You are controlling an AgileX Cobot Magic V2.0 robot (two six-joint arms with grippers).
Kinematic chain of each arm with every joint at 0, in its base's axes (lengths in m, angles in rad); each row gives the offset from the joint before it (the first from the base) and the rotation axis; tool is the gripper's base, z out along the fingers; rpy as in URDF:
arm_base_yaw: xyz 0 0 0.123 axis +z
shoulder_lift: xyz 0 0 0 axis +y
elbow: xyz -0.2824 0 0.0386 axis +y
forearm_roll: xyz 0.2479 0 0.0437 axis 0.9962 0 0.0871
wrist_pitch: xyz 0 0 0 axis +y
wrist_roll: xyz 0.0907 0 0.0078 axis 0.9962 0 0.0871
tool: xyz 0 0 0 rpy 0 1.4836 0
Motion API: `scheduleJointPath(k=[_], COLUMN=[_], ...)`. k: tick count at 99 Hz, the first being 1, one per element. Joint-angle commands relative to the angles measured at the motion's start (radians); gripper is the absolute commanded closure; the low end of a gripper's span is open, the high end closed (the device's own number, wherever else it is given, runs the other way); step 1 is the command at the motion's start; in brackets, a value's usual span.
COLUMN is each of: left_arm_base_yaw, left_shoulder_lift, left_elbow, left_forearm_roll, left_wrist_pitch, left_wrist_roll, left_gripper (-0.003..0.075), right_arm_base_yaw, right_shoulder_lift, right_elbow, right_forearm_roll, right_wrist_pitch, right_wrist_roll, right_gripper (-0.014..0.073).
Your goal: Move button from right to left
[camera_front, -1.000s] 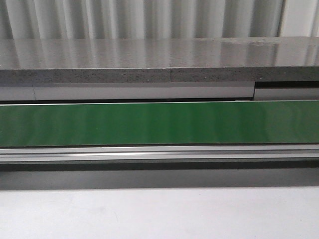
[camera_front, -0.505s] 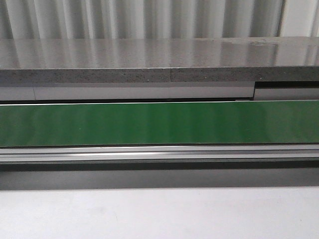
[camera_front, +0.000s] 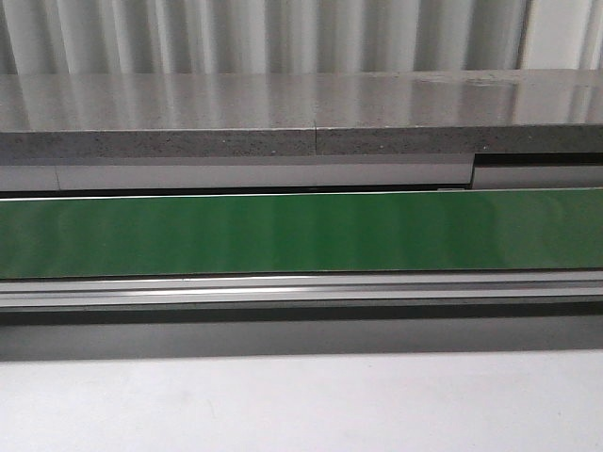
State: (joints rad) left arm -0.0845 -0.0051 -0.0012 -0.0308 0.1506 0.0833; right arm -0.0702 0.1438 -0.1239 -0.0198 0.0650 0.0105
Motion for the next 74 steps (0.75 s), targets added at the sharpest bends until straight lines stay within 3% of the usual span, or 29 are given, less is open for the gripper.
scheduleJointPath(k=[1,13,20,74], left_arm_base_yaw=[0.003,0.003,0.003,0.003], left_shoulder_lift=[-0.033,-0.033,-0.033,-0.033], left_elbow=[0.024,0.024,0.024,0.024], left_forearm_roll=[-0.003,-0.003,-0.004,-0.004], left_wrist_pitch=[-0.077,-0.077,-0.077,-0.077], left_wrist_roll=[-0.012,-0.012,-0.012,-0.012], left_gripper=[0.074,0.074,0.074,0.074], right_arm_base_yaw=[-0.026,-0.026,-0.026,-0.026], right_shoulder_lift=[-0.034,-0.12,-0.174,-0.17], right_elbow=[0.045,0.138,0.134,0.135], right_forearm_roll=[-0.057,-0.053,-0.052,-0.052], right_wrist_pitch=[-0.14,-0.144,-0.065,-0.058], right_wrist_roll=[0.077,0.079,0.079,0.078], right_gripper=[0.0659,0.0659,0.0659,0.0659])
